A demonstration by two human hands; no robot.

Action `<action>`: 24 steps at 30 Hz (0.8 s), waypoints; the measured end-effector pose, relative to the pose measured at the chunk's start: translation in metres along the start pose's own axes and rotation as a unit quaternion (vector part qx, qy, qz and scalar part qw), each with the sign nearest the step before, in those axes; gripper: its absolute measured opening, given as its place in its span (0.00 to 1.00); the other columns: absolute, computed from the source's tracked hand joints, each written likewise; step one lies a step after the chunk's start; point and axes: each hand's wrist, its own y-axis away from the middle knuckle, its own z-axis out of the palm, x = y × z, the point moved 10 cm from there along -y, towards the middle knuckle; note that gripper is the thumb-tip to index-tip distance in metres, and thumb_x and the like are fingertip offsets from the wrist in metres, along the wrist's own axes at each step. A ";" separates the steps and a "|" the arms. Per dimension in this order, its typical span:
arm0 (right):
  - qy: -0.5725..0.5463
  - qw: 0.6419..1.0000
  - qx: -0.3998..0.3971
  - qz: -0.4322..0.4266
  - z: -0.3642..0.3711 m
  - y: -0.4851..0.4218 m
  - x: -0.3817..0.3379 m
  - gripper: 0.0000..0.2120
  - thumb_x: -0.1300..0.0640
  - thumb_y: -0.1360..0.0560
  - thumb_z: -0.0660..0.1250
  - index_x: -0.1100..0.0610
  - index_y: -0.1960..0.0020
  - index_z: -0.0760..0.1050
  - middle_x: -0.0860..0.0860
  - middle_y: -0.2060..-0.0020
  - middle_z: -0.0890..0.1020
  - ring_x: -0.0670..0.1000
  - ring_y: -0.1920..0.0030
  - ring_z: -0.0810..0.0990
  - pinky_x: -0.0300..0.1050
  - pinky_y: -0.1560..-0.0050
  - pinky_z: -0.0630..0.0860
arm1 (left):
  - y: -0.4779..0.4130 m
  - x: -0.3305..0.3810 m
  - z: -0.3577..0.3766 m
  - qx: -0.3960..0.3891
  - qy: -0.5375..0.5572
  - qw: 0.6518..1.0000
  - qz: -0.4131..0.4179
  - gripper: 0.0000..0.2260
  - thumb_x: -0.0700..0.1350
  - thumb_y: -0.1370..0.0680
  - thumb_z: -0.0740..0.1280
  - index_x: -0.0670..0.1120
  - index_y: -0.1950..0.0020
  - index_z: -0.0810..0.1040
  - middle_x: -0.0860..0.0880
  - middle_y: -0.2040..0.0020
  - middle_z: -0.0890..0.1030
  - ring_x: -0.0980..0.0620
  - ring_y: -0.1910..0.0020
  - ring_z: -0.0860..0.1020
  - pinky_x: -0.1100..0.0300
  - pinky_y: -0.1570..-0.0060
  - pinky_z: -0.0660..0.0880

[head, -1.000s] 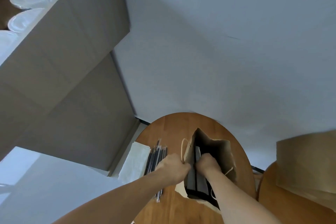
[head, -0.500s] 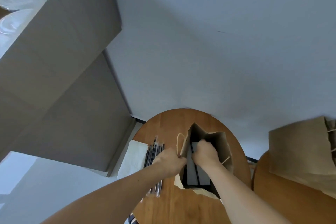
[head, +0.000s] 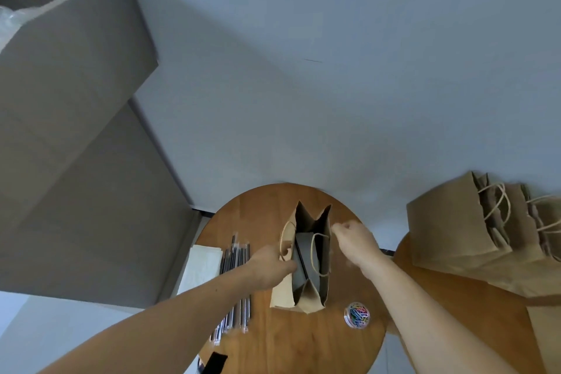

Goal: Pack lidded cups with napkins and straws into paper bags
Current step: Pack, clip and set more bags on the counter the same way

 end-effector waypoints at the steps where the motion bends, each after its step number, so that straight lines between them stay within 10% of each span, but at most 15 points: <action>1: -0.033 0.999 -0.029 0.023 0.011 0.002 0.010 0.09 0.47 0.19 0.55 0.49 0.52 0.70 0.49 0.58 0.76 0.52 0.57 0.78 0.49 0.57 0.77 | 0.001 0.001 0.004 -0.009 0.007 1.000 0.003 0.26 0.50 0.24 0.66 0.51 0.26 0.68 0.46 0.39 0.78 0.48 0.44 0.78 0.54 0.43 0.76; 7: -0.098 0.989 -0.106 0.035 0.053 0.007 0.007 0.20 0.48 0.21 0.54 0.60 0.48 0.79 0.60 0.51 0.83 0.62 0.49 0.82 0.59 0.43 0.77 | -0.004 0.010 0.029 -0.042 0.030 0.998 0.026 0.27 0.54 0.31 0.73 0.54 0.33 0.73 0.52 0.39 0.78 0.49 0.45 0.80 0.50 0.41 0.78; 13: -0.100 0.987 -0.123 -0.023 0.066 -0.003 0.003 0.20 0.54 0.24 0.55 0.71 0.47 0.72 0.68 0.47 0.78 0.62 0.54 0.80 0.51 0.55 0.72 | -0.009 0.016 0.019 0.115 -0.128 0.984 -0.038 0.14 0.57 0.28 0.67 0.49 0.50 0.77 0.51 0.60 0.80 0.49 0.58 0.81 0.56 0.62 0.78; 17: 0.069 0.983 -0.042 -0.162 0.037 -0.004 -0.011 0.15 0.55 0.21 0.61 0.54 0.35 0.75 0.50 0.40 0.80 0.47 0.50 0.78 0.44 0.49 0.76 | -0.012 0.022 0.016 0.162 -0.173 0.970 -0.047 0.08 0.51 0.22 0.62 0.49 0.59 0.72 0.52 0.65 0.73 0.46 0.58 0.80 0.57 0.62 0.76; 20: 0.158 0.940 0.079 -0.293 0.003 0.000 -0.031 0.29 0.58 0.25 0.69 0.50 0.27 0.64 0.48 0.31 0.70 0.47 0.47 0.79 0.44 0.51 0.80 | -0.015 0.032 0.014 0.166 -0.204 0.964 -0.029 0.14 0.49 0.21 0.61 0.51 0.66 0.66 0.53 0.67 0.71 0.47 0.63 0.76 0.57 0.64 0.72; 24: 0.334 0.858 0.054 -0.387 0.004 -0.008 -0.034 0.30 0.60 0.27 0.70 0.51 0.27 0.66 0.49 0.26 0.64 0.51 0.48 0.80 0.45 0.57 0.80 | -0.024 0.053 0.007 0.136 -0.298 0.945 0.014 0.11 0.47 0.20 0.59 0.53 0.62 0.68 0.53 0.66 0.71 0.49 0.64 0.75 0.57 0.66 0.70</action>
